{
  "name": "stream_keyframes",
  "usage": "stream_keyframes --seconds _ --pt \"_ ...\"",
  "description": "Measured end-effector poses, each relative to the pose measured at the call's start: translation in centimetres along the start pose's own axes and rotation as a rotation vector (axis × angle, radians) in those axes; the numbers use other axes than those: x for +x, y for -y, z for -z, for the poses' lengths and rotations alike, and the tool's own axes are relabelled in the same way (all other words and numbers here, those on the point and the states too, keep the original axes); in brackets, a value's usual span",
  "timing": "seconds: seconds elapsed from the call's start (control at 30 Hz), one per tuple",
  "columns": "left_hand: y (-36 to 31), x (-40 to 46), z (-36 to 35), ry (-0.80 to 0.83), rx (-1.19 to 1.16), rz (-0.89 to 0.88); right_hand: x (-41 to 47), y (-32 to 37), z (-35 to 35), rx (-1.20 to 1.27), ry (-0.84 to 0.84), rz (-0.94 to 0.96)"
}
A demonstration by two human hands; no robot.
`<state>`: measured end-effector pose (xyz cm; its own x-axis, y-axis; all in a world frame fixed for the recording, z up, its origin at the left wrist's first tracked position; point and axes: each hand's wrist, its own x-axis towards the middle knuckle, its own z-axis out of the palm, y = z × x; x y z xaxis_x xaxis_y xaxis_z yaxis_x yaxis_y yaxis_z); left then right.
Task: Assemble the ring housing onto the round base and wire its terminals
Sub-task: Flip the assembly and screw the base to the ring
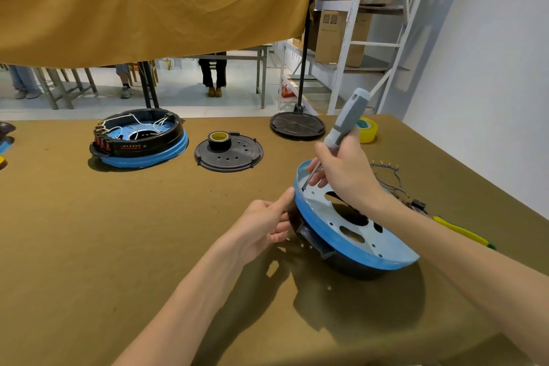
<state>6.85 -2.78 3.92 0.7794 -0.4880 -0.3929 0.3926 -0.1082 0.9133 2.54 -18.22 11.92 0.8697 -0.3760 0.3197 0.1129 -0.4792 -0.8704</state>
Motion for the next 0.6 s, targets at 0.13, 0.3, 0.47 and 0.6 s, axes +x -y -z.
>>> stream_keyframes --seconds 0.13,0.3,0.47,0.6 --pt "-0.4 0.0 -0.9 0.025 -0.063 0.004 0.1 -0.4 0.8 -0.057 -0.106 0.032" --pt "-0.4 -0.4 -1.2 0.019 -0.017 -0.012 -0.1 -0.6 2.0 0.109 -0.090 -0.239" --pt "-1.5 -0.7 -2.1 -0.025 0.052 -0.079 -1.2 0.1 2.6 0.166 -0.072 -0.372" --pt "-1.6 -1.2 -2.5 -0.076 0.053 -0.106 -2.2 0.8 2.7 0.072 0.078 -0.305"
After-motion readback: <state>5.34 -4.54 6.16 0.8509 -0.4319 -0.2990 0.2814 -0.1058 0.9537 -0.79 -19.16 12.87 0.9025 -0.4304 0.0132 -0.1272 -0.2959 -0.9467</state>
